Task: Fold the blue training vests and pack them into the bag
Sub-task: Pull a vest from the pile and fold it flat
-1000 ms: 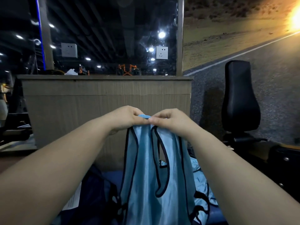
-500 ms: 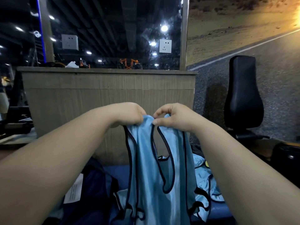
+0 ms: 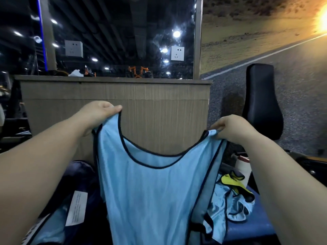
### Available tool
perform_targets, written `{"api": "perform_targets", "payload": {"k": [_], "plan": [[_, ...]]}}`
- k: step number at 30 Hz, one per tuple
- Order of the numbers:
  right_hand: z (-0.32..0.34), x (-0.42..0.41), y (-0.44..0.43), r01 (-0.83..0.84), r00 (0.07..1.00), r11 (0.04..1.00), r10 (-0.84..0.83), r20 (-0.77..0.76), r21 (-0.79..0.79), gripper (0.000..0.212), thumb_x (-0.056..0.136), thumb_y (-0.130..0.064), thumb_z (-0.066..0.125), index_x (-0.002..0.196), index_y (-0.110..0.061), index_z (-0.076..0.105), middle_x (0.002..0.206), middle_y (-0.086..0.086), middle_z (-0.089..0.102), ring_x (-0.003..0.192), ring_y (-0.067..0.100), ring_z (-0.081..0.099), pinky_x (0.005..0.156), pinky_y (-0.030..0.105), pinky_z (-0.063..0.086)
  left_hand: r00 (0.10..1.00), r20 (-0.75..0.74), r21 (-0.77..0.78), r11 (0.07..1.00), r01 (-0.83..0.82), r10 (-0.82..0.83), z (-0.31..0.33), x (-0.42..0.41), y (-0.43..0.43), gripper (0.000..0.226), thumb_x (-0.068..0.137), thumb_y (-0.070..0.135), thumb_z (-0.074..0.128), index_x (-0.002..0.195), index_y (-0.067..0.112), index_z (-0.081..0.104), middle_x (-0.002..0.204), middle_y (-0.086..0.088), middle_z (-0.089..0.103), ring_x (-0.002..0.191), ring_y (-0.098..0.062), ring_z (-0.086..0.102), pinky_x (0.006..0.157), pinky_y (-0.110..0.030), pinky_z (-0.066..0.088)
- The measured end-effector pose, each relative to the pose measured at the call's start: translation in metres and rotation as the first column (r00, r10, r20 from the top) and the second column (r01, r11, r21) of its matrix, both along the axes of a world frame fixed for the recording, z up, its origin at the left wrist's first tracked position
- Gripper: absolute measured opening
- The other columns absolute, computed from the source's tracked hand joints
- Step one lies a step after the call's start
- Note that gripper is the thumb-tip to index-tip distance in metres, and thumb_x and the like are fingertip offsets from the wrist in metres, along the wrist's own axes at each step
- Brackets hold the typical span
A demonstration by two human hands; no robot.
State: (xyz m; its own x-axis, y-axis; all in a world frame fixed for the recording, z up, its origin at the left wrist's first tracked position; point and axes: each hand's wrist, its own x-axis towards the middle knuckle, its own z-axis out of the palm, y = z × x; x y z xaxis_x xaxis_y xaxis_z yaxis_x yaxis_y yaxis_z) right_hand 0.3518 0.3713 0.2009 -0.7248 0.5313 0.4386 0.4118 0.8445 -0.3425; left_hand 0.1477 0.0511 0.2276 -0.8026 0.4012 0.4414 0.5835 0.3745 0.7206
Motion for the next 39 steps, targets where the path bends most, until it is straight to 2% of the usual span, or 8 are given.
{"api": "perform_targets", "payload": {"k": [3,6,11,15,19,29,34,39], "plan": [[-0.004,0.005,0.008,0.14,0.99,0.987,-0.14,-0.001,0.082,0.026,0.085,-0.012,0.069,0.107,-0.024,0.074,0.105,0.003,0.07,0.097,0.023,0.063,0.079,0.03,0.05,0.999,-0.036,0.102,0.995,-0.013,0.017,0.001,-0.006,-0.006,0.025,0.09,0.048,0.063,0.085,0.023,0.067,0.069,0.004,0.063,0.06,-0.016,0.055,0.057,-0.028,0.04],[-0.009,0.004,0.015,0.15,0.983,0.988,-0.152,-0.101,-0.027,0.028,0.089,-0.004,0.056,0.101,-0.022,0.073,0.096,0.004,0.065,0.088,0.022,0.058,0.072,0.027,0.043,0.999,-0.039,0.078,0.997,0.015,-0.011,0.002,-0.011,-0.01,0.016,0.091,0.043,0.064,0.087,0.028,0.068,0.09,0.003,0.068,0.082,-0.016,0.06,0.074,-0.032,0.044],[-0.013,-0.003,0.018,-0.056,0.931,0.917,-0.095,-0.353,-0.395,0.027,0.088,0.0,0.037,0.077,-0.014,0.058,0.074,0.005,0.051,0.078,0.023,0.045,0.062,0.029,0.033,1.0,-0.029,-0.009,1.0,0.008,-0.008,0.001,-0.015,-0.009,0.02,0.09,0.035,0.068,0.092,0.016,0.071,0.083,-0.012,0.068,0.066,-0.019,0.053,0.061,-0.028,0.039],[-0.01,0.002,0.012,-0.295,0.855,0.759,-0.062,-0.515,-0.58,0.011,0.076,-0.022,0.053,0.068,-0.016,0.048,0.072,0.007,0.046,0.077,0.024,0.042,0.071,0.038,0.033,0.997,-0.065,-0.072,0.997,0.026,-0.031,0.002,-0.01,-0.006,0.023,0.091,0.037,0.066,0.091,0.014,0.07,0.071,-0.001,0.063,0.063,-0.015,0.051,0.059,-0.025,0.037],[-0.002,0.013,0.013,-0.452,0.821,0.727,0.113,-0.56,-0.517,0.02,0.089,-0.025,0.07,0.077,-0.012,0.06,0.073,0.004,0.062,0.069,0.018,0.058,0.068,0.029,0.044,0.985,0.086,-0.038,0.987,0.155,-0.152,0.007,0.003,-0.007,0.028,0.093,0.04,0.059,0.096,0.014,0.068,0.094,0.002,0.067,0.082,-0.01,0.059,0.065,-0.021,0.047],[0.007,-0.009,-0.002,-0.268,0.874,0.856,0.023,-0.486,-0.442,0.052,0.08,-0.035,0.079,0.093,0.012,0.063,0.074,0.011,0.056,0.068,0.019,0.052,0.065,0.029,0.042,0.839,0.484,0.275,0.954,0.122,-0.247,0.009,0.028,0.028,0.019,0.093,0.023,0.064,0.091,0.005,0.064,0.062,-0.006,0.069,0.051,-0.016,0.064,0.05,-0.025,0.056],[0.005,-0.04,-0.043,-0.342,0.868,0.81,0.078,-0.491,-0.476,0.013,0.088,-0.021,0.07,0.094,-0.01,0.07,0.087,0.006,0.065,0.075,0.018,0.057,0.067,0.028,0.045,0.796,0.5,0.33,0.925,0.189,-0.341,-0.001,0.057,0.074,0.008,0.094,0.011,0.062,0.091,0.003,0.063,0.071,-0.007,0.065,0.049,-0.012,0.062,0.049,-0.02,0.053],[-0.003,-0.068,-0.077,-0.445,0.845,0.752,0.173,-0.505,-0.487,0.019,0.089,-0.021,0.06,0.105,-0.03,0.06,0.103,0.001,0.067,0.08,0.02,0.064,0.066,0.031,0.052,0.773,0.482,0.343,0.901,0.267,-0.413,-0.011,0.079,0.104,0.016,0.097,0.004,0.051,0.084,0.007,0.059,0.068,-0.006,0.064,0.053,-0.012,0.062,0.05,-0.02,0.051]]}}
